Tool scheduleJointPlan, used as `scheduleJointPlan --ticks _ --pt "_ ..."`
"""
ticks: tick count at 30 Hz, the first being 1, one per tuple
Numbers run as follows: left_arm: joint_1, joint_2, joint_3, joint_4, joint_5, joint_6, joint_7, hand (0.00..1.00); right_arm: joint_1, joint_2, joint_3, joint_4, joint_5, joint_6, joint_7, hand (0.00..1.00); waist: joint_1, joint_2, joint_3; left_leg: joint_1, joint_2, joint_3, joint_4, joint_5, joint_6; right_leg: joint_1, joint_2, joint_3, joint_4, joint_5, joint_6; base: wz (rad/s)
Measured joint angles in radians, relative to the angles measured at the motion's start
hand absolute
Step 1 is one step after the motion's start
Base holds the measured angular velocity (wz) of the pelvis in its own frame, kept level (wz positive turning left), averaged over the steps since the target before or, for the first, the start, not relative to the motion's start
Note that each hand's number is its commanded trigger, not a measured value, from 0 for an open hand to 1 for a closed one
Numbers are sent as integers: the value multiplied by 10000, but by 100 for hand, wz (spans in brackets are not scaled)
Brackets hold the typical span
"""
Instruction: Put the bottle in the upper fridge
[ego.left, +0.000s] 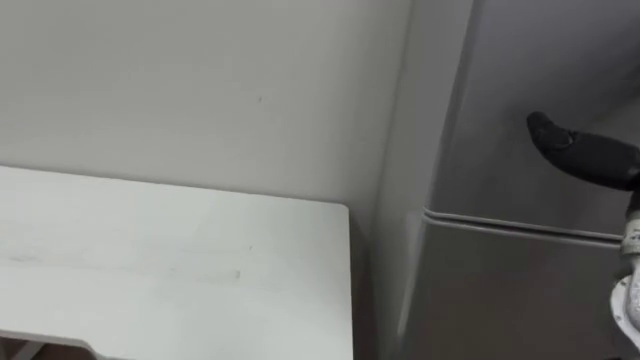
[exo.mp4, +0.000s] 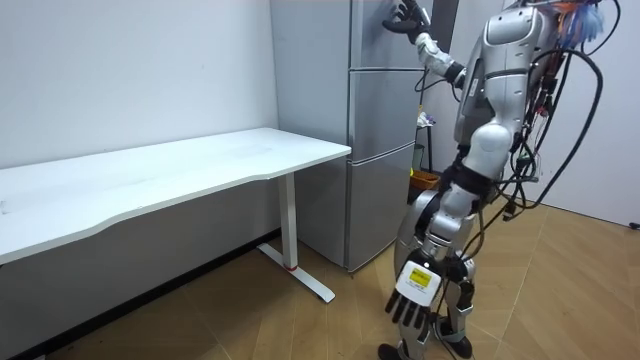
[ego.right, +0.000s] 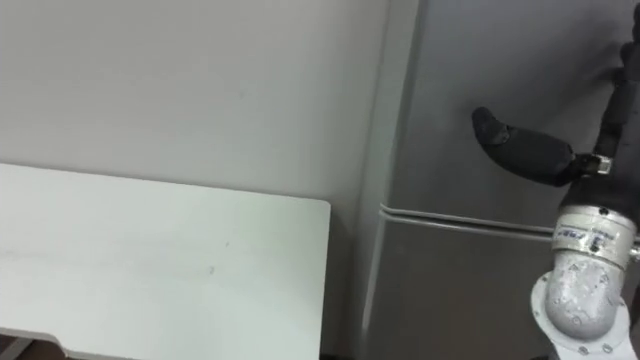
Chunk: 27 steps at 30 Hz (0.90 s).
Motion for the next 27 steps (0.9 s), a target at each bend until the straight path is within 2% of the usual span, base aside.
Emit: scheduleJointPlan --ticks 3,8,10,12,14,16,18,21,24,27 --pt "16 50 32 -184 -46 -122 45 0 103 -191 -452 4 955 334 -42 0 -196 24 17 96 -33 0 -40 -15 20 96 -29 8 -25 -13 30 0" --pt "145 17 377 -593 -14 -229 190 0 915 -401 -1450 8 2163 862 -164 0 -578 10 19 110 -85 40 -223 -12 19 72 -44 20 -144 -25 64 -1" --pt "180 16 410 -589 -36 -256 247 0 1129 -530 -1862 8 2324 864 -401 0 -798 79 59 211 -135 110 -403 -7 20 89 -70 92 -145 -38 92 -6" --pt "285 14 453 -571 -19 -360 361 0 1291 -579 -2104 8 2427 864 -585 0 -859 80 81 373 -150 228 -579 16 9 102 -81 205 -140 -55 119 -16" --pt "356 5 452 -572 -88 -571 512 0 1412 -613 -2371 7 2636 859 -809 0 -951 38 101 442 -143 270 -668 20 1 133 -82 234 -112 -63 132 -11" --pt "347 -52 451 -582 -147 -805 672 0 1561 -878 -2506 6 2646 852 -1124 0 -1101 18 113 502 -157 302 -756 19 0 105 -86 348 -108 -74 149 -3" --pt "318 -62 451 -581 -138 -927 701 0 1562 -1035 -2616 3 2601 822 -1272 0 -1199 -37 145 510 -162 329 -786 19 0 112 -86 367 -142 -76 152 -4" --pt "268 -63 478 -666 -135 -984 698 0 1910 -1036 -3130 -73 2595 623 -1491 0 -1364 -151 215 458 -140 331 -792 -40 -46 8 -70 365 -165 -94 182 -1" --pt "267 -74 568 -628 -201 -973 639 0 2440 -1034 -3504 -95 2602 560 -1742 0 -1397 -240 157 316 -129 383 -760 -93 -29 -153 -71 377 -137 -92 178 -6" --pt "282 -73 761 -574 -259 -975 618 0 2962 -1035 -3843 -97 2605 497 -1856 0 -1388 -179 121 354 -133 513 -837 -113 -12 -215 -86 475 -136 -92 179 -13"
